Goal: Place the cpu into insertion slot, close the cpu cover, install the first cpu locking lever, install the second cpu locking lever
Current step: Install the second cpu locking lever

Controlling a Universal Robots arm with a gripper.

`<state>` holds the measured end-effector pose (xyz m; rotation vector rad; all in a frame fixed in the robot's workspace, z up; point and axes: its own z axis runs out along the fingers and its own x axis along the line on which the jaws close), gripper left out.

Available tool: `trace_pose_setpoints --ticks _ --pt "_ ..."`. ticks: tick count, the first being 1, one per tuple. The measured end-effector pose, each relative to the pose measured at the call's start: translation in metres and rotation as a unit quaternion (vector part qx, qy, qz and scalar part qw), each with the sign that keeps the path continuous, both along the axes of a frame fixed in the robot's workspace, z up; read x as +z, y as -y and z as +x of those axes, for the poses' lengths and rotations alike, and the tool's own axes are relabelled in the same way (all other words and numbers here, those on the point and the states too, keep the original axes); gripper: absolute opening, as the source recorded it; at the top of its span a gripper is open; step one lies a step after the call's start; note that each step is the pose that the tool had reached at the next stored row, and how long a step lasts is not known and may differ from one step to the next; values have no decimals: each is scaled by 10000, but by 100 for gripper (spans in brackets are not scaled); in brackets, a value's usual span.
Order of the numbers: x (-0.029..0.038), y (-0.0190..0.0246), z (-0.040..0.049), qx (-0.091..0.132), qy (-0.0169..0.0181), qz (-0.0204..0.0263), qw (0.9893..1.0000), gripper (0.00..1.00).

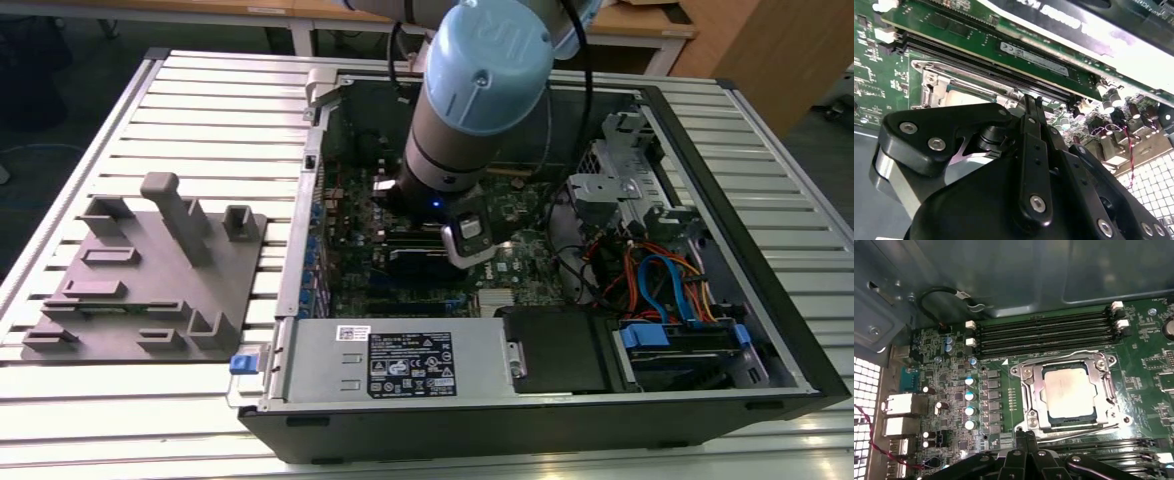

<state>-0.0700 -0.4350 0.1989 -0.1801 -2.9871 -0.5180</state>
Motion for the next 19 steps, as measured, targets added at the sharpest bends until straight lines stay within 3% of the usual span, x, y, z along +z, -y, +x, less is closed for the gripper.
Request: trace_pose_setpoints --ticks 8,19 --pt "-57 -1 -6 0 1 135 9999 10" --pt "-104 0 -6 0 0 207 9998 10"
